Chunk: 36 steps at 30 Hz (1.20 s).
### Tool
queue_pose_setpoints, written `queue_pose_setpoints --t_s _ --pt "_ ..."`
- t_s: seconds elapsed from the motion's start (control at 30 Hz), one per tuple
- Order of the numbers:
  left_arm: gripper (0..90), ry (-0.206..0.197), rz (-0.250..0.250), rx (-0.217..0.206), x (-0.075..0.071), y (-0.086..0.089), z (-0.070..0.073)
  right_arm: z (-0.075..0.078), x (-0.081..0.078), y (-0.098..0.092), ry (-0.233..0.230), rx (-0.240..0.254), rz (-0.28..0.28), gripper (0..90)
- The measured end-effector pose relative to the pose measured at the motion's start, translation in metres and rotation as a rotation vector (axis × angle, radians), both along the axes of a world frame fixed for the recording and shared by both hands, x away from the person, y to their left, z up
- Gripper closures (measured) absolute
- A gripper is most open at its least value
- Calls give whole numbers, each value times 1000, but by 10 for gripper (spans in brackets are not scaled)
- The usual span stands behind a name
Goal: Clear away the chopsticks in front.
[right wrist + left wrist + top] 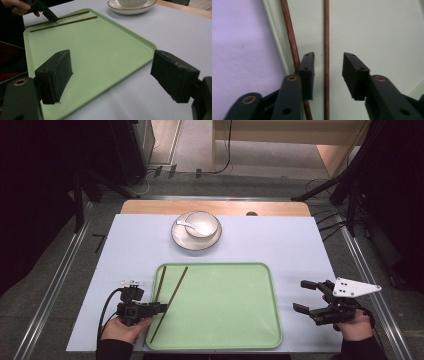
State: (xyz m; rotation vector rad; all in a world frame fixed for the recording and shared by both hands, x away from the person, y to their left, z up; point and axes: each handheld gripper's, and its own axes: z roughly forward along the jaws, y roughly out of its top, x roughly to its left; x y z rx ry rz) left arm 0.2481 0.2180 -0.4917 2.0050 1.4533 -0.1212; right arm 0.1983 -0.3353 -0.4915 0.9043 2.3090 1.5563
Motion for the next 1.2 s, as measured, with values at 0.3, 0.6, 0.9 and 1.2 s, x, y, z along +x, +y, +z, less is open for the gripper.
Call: queue_pose_setpoints --t_s 0.3,0.6,0.9,1.2 --pt "457 -122 -67 -1 5 12 13 0 -3 -1 0 -6 -6 177" --pt "368 -233 -104 40 8 36 17 0 -2 -2 5 -2 -10 176" --pt "334 -312 -107 44 7 66 17 0 -2 -5 18 7 -26 170" --pt "306 -364 -104 55 6 80 15 0 -2 -5 22 8 -28 169"
